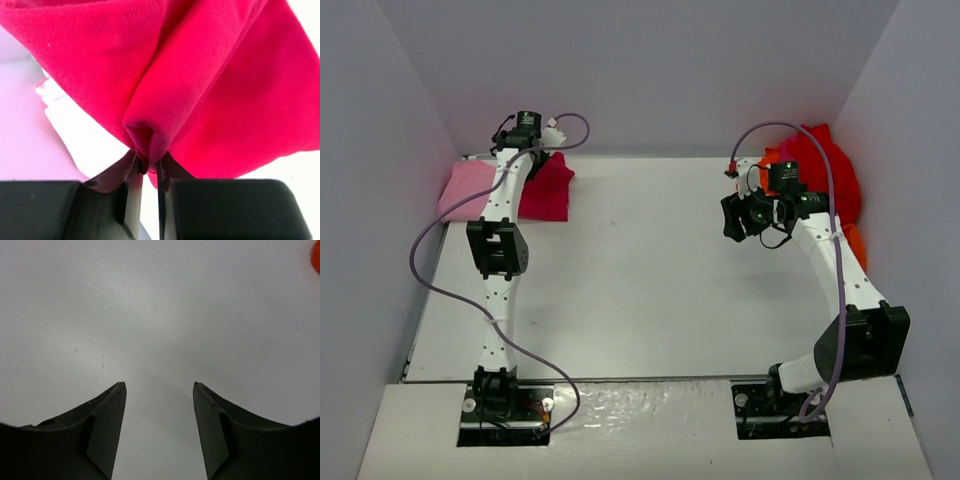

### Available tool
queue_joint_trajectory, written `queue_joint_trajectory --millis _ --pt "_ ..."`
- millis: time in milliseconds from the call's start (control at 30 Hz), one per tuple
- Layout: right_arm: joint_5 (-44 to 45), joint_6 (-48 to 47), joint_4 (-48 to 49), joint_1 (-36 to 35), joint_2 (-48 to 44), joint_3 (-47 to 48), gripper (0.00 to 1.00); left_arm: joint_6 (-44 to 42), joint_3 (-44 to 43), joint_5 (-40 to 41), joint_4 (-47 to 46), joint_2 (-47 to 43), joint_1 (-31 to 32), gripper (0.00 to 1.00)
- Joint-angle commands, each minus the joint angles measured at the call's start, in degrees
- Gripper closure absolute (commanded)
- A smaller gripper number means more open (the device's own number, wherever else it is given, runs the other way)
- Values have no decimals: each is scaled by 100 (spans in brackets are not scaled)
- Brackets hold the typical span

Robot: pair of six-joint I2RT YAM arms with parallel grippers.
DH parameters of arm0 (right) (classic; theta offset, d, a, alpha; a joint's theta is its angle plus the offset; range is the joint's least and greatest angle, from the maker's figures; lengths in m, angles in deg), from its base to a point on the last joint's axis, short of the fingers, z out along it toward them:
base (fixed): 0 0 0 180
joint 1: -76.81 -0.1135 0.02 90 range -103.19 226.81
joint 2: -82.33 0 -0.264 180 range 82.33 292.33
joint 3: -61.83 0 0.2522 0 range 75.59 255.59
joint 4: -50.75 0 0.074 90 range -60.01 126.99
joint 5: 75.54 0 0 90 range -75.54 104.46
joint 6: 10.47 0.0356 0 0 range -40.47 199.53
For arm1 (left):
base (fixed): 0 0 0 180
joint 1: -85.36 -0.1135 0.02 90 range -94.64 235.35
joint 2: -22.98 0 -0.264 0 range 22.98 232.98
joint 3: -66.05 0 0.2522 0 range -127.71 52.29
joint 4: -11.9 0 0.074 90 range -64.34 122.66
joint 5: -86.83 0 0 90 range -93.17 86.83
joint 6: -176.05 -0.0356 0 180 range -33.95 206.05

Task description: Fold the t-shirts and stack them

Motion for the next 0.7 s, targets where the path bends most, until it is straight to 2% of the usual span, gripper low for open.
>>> queue_joint_trajectory --millis 0,233,433,667 --pt "-109 2 243 -20 -159 -114 47 -528 -153 415 -234 -361 75 100" --pt "-109 23 268 -20 -97 -104 47 -509 -27 544 -224 -405 -238 100" --pt "-41 26 294 -20 -83 -107 47 -617 352 328 -173 -882 -667 100" --pt "40 42 307 -20 -89 -126 47 -720 -253 -37 335 -944 -1078 100"
